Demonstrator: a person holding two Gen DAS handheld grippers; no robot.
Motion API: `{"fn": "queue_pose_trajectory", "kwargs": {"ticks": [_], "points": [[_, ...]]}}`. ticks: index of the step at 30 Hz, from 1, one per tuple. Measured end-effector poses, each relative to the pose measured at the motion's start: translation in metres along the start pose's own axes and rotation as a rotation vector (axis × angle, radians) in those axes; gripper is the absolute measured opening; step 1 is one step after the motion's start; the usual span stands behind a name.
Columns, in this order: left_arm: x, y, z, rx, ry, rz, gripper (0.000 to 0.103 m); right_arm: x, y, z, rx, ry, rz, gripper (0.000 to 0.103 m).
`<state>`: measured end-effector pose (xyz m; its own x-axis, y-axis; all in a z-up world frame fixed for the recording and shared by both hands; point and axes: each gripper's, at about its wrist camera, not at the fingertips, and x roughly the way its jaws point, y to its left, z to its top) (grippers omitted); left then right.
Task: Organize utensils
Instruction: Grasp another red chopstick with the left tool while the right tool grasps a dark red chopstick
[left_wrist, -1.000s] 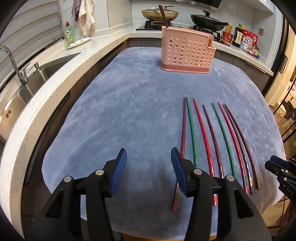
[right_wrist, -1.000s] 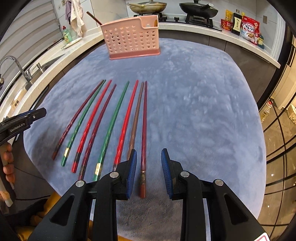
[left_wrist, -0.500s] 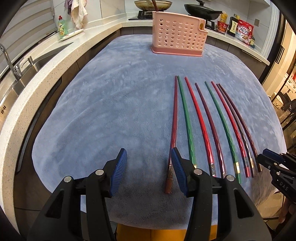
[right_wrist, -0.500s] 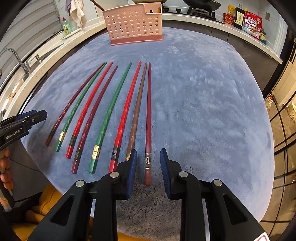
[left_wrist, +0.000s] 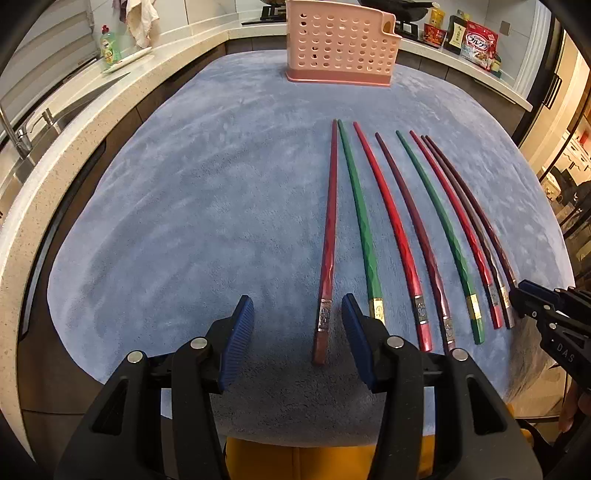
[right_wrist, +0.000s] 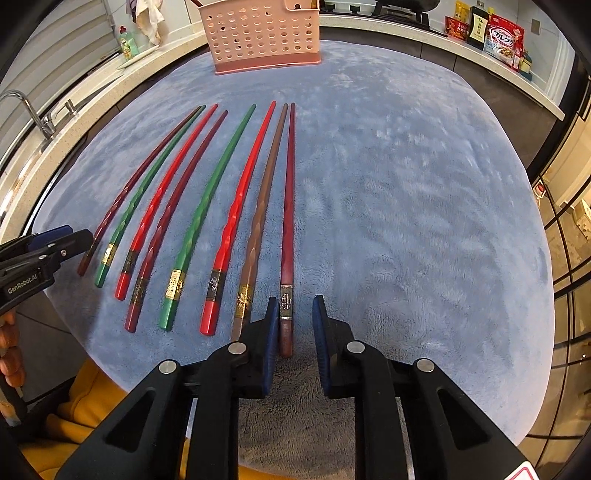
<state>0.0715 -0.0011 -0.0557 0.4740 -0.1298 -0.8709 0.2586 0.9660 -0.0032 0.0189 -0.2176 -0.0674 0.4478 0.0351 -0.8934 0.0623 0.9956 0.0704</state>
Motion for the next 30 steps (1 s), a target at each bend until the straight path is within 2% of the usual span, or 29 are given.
{"fn": "queue_pose_trajectory", "kwargs": {"ticks": [12, 18, 21, 22, 26, 30], "points": [[0.011, -0.001, -0.005, 0.010, 0.035, 0.003, 0.046, 0.001, 0.000, 0.000, 0.000, 0.001, 0.002, 0.017], [0.012, -0.001, -0.005, 0.019, 0.038, 0.007, 0.031, 0.001, 0.001, 0.000, 0.001, 0.001, 0.002, 0.017], [0.011, -0.001, -0.004, 0.024, 0.037, 0.004, 0.020, 0.001, 0.001, 0.000, 0.001, 0.001, 0.001, 0.016], [0.011, -0.002, -0.004, 0.026, 0.038, -0.002, 0.009, 0.001, 0.001, 0.000, 0.002, 0.001, 0.001, 0.016], [0.008, -0.004, -0.004, 0.026, 0.042, -0.022, 0.008, 0.001, 0.000, 0.000, 0.002, 0.004, 0.006, 0.007], [0.003, -0.004, -0.003, 0.016, 0.041, -0.043, 0.008, 0.000, -0.001, 0.000, 0.004, 0.005, 0.008, 0.007]]}}
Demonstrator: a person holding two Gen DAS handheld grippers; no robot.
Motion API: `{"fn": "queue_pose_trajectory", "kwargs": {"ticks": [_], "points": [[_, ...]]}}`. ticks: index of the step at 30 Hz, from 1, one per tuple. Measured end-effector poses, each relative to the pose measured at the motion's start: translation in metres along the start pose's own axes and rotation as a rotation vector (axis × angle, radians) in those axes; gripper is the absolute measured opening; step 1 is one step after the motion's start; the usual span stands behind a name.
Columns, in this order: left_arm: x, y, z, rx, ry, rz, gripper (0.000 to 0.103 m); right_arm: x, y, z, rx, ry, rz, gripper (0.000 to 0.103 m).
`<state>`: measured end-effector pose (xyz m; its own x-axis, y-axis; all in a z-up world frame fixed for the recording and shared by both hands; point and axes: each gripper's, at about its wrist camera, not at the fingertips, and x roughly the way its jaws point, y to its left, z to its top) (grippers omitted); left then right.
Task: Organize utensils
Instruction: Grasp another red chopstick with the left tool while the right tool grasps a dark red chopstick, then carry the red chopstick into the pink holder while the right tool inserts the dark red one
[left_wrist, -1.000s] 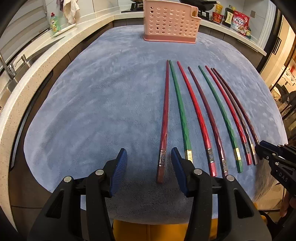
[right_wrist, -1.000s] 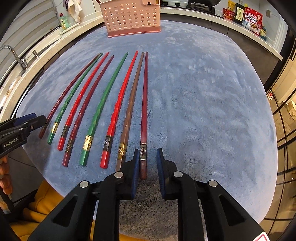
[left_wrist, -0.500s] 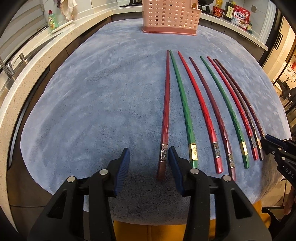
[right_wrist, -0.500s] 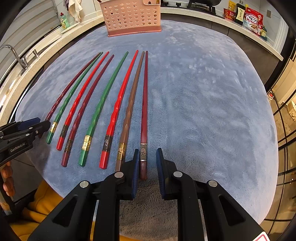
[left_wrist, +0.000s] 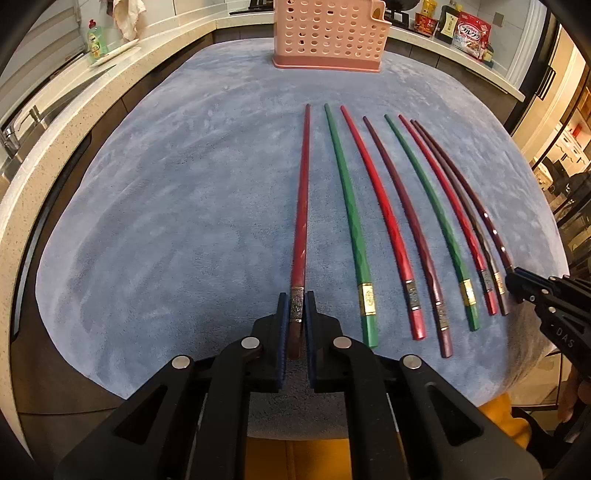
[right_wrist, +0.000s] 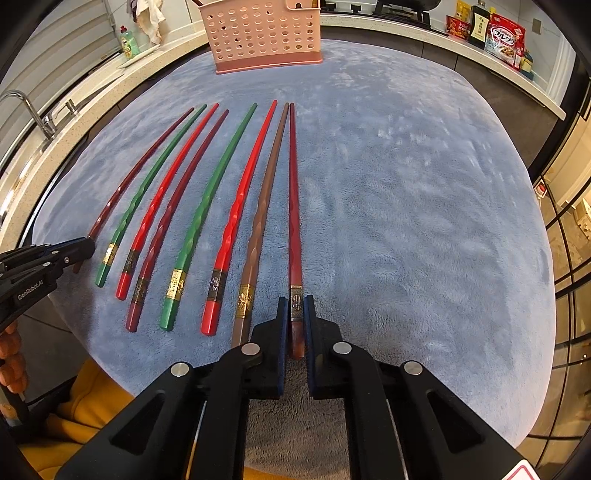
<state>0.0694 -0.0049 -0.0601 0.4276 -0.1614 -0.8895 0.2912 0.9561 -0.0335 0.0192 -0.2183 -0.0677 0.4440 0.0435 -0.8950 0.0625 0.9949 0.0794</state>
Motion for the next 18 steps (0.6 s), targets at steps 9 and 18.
{"fn": "queue_pose_trajectory", "kwargs": {"ticks": [9, 18], "points": [[-0.028, 0.003, 0.014, -0.029, -0.054, -0.049, 0.008, -0.023, -0.001, 0.009, 0.021, -0.041, 0.027, 0.007], [-0.064, 0.007, 0.038, -0.056, -0.144, -0.058, 0.007, -0.065, -0.013, 0.039, 0.045, -0.152, 0.052, 0.007]]}}
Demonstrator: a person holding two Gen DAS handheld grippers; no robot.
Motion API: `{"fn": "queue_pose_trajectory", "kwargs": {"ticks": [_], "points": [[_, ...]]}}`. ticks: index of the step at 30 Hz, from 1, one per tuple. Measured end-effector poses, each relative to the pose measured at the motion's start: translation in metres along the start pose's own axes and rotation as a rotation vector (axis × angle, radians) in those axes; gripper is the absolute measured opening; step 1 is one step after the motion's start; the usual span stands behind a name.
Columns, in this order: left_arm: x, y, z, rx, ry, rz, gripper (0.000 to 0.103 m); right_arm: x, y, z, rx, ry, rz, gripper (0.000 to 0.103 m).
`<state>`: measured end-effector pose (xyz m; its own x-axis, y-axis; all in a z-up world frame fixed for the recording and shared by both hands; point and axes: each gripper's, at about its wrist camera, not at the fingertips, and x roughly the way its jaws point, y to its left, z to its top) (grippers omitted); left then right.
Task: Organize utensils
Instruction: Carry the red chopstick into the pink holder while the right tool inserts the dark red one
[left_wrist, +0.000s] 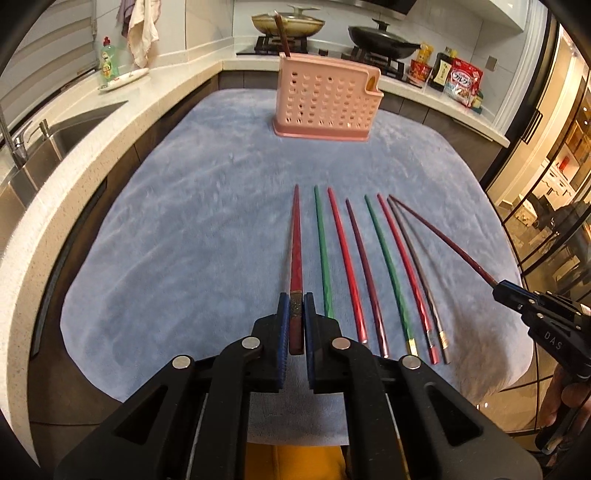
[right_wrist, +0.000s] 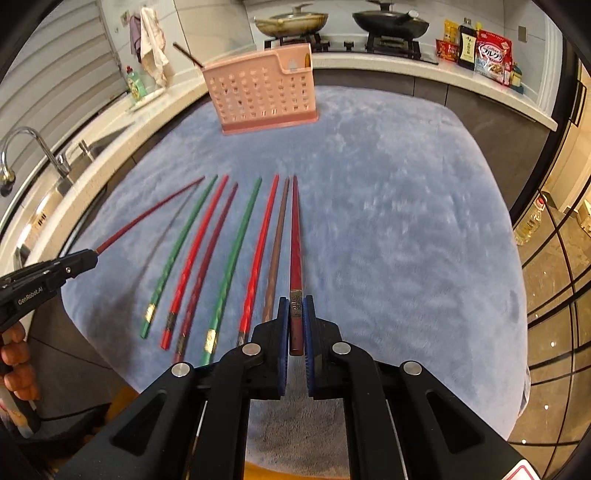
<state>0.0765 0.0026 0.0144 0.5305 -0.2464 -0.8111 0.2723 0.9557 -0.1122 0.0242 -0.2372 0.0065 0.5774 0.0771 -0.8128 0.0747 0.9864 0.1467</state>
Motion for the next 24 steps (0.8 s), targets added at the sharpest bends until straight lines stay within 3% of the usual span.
{"fn": "queue_pose_trajectory", "kwargs": {"ticks": [14, 24], "points": [[-0.030, 0.006, 0.069, -0.017, -0.138, 0.017, 0.007, -0.039, -0.010, 0.080, 0.007, -0.186, 0.029, 0.007], [-0.027, 0.008, 0.116, -0.004, -0.202, 0.044, 0.007, -0.038, -0.014, 0.125, 0.020, -0.251, 0.041, 0.007]]}}
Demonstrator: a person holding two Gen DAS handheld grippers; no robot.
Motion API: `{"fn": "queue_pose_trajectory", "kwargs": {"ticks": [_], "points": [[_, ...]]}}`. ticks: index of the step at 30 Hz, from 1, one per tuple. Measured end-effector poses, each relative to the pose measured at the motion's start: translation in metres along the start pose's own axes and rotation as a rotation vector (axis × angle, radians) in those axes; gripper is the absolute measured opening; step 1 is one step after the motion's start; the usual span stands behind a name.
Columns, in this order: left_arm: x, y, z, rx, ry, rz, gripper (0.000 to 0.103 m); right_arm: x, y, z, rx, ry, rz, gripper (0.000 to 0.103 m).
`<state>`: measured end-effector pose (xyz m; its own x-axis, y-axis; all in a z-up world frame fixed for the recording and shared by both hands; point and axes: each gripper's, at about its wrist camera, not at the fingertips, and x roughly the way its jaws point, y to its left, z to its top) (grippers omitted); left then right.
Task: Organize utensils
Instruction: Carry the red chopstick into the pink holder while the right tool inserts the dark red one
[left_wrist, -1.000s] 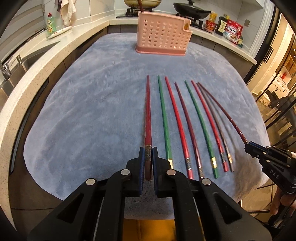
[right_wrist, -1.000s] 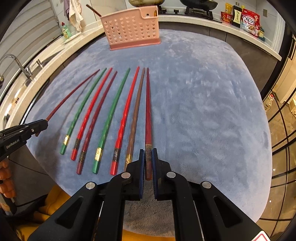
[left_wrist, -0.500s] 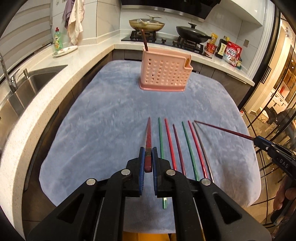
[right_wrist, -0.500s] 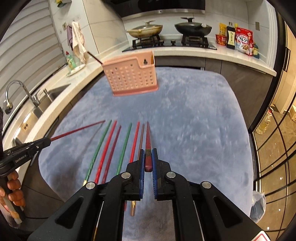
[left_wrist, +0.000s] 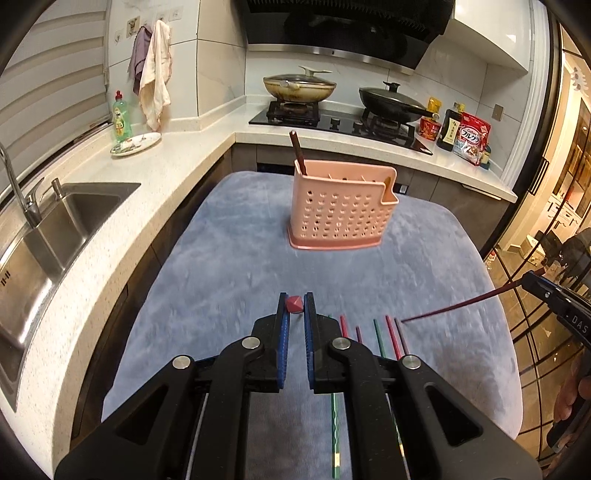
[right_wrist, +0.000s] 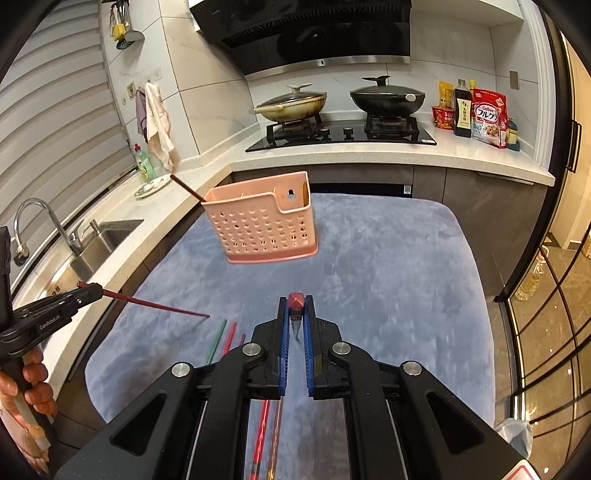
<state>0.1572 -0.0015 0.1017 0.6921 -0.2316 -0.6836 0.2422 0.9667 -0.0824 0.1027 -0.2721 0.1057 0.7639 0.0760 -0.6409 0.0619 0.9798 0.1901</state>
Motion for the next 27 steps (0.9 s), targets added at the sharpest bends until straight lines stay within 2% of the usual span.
{"fn": "queue_pose_trajectory", "kwargs": {"ticks": [10, 19, 27], "points": [[0.002, -0.005, 0.052, 0.016, -0.082, 0.004, 0.007, 0.006, -0.003, 0.047, 0.019, -0.064, 0.025, 0.007], [-0.019, -0.014, 0.126, -0.001, -0.231, -0.027, 0.007, 0.006, 0.002, 0.121, 0.049, -0.209, 0.073, 0.007], [-0.020, -0.022, 0.186, -0.010, -0.342, -0.026, 0.007, 0.018, 0.013, 0.184, 0.077, -0.332, 0.110, 0.007]]}}
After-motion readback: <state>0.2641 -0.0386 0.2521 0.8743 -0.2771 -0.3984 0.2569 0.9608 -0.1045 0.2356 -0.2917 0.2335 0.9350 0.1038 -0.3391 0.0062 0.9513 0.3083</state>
